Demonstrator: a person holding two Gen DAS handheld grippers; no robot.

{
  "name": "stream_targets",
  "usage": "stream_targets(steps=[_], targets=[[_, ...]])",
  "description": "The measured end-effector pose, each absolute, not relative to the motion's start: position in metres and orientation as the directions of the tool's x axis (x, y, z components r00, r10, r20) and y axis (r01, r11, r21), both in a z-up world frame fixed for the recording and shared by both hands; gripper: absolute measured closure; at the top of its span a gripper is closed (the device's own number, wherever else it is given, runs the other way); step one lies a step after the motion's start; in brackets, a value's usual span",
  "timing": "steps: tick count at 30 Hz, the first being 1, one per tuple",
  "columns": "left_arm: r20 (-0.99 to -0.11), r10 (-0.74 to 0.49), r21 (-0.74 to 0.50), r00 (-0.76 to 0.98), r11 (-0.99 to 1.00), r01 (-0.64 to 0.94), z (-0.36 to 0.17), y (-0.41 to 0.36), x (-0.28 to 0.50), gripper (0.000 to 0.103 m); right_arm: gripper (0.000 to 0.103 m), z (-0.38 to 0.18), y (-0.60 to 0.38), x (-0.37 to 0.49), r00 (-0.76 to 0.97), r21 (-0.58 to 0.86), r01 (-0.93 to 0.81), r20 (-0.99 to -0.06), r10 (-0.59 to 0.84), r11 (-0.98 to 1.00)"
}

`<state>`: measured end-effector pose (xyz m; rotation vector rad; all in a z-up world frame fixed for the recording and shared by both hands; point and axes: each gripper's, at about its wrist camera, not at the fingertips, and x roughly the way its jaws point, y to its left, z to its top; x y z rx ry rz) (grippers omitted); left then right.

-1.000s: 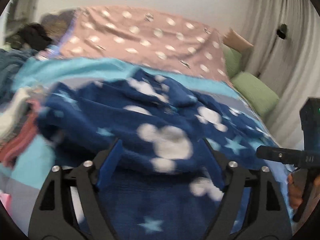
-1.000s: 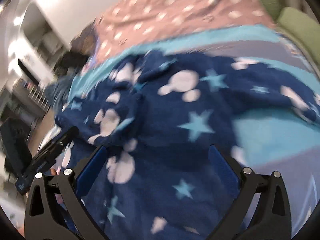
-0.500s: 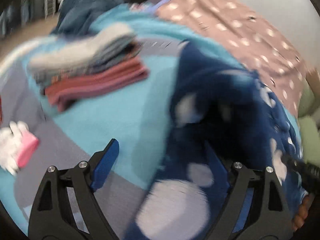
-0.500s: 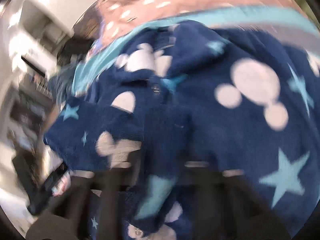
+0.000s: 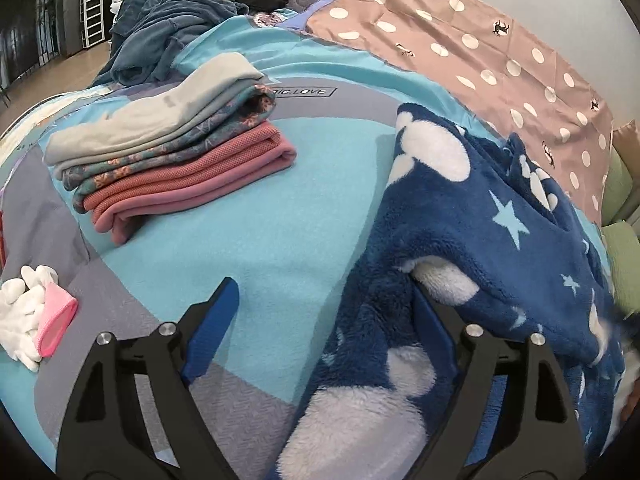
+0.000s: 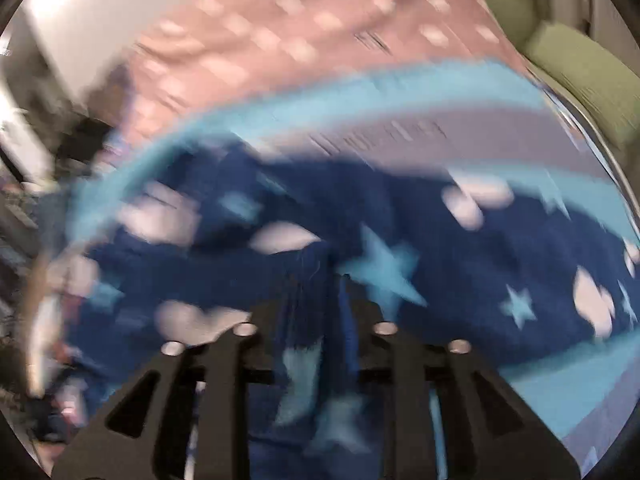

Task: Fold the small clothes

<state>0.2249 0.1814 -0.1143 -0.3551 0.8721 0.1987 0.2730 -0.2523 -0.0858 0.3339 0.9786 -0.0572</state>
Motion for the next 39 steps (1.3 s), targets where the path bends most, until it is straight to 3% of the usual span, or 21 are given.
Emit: stream_targets(steps=[2,4,6,7,10,12,13,15,19,21,25,29,30,35,39], targets=[[-0.766,0.009,-0.239,0.643,0.925,-0.297,-0.113,0.181,0.223,0.031,0.068,-0.095,-0.264,0.263,0.583,0.308,0.22,-0.802,0.128,0.926],[-0.744,-0.026,-0.265,0.668,0.929,-0.259,-0.108,0.178,0.22,0.049,0.067,-0.089,-0.268,0.247,0.608,0.33,0.222,-0.783,0.134,0.917],[-0.703,-0.059,-0.287,0.709,0.936,-0.206,-0.1,0.173,0.215,0.075,0.067,-0.077,-0.264,0.233,0.631,0.342,0.176,-0.759,0.161,0.923],[-0.669,-0.063,-0.286,0.741,0.942,-0.178,-0.093,0.169,0.211,0.078,0.067,-0.069,-0.258,0.225,0.648,0.354,0.134,-0.738,0.188,0.926],[-0.585,-0.086,-0.283,0.807,0.954,-0.103,-0.078,0.162,0.2,0.078,0.065,-0.058,-0.234,0.203,0.648,0.401,-0.068,-0.679,0.346,0.914],[-0.609,-0.041,-0.229,0.792,0.965,-0.126,-0.081,0.155,0.203,0.077,0.054,-0.072,-0.224,0.202,0.573,0.485,-0.126,-0.677,0.463,0.865],[-0.668,-0.022,-0.205,0.744,0.967,-0.155,-0.092,0.154,0.212,0.076,0.055,-0.088,-0.221,0.206,0.525,0.501,-0.089,-0.711,0.468,0.861],[-0.749,-0.052,-0.227,0.66,0.956,-0.183,-0.111,0.159,0.229,0.07,0.068,-0.113,-0.223,0.211,0.502,0.471,-0.012,-0.76,0.413,0.882],[-0.733,-0.043,-0.244,0.679,0.948,-0.203,-0.108,0.163,0.225,0.061,0.063,-0.095,-0.237,0.189,0.567,0.499,-0.008,-0.712,0.415,0.867],[-0.708,-0.049,-0.249,0.704,0.951,-0.184,-0.103,0.16,0.221,0.064,0.043,-0.082,-0.265,0.17,0.654,0.503,0.048,-0.669,0.354,0.863],[-0.551,-0.087,-0.251,0.83,0.966,-0.066,-0.07,0.141,0.196,0.064,0.034,-0.086,-0.366,0.124,0.777,0.556,0.315,-0.616,0.127,0.769],[-0.466,-0.143,-0.223,0.873,0.974,0.04,-0.041,0.107,0.184,0.038,0.031,-0.134,-0.474,0.067,0.756,0.69,0.613,-0.653,-0.036,0.385],[-0.457,-0.168,-0.222,0.873,0.972,0.072,-0.037,0.096,0.184,0.037,0.031,-0.143,-0.491,0.058,0.749,0.702,0.639,-0.661,-0.047,0.314],[-0.551,-0.238,-0.179,0.8,0.97,0.165,-0.034,0.054,0.207,0.037,0.028,-0.184,-0.547,0.041,0.748,0.745,0.663,-0.658,-0.081,0.076],[-0.629,-0.257,-0.157,0.734,0.966,0.205,-0.049,0.033,0.241,0.037,0.027,-0.194,-0.565,0.043,0.758,0.762,0.647,-0.641,-0.118,0.014]])
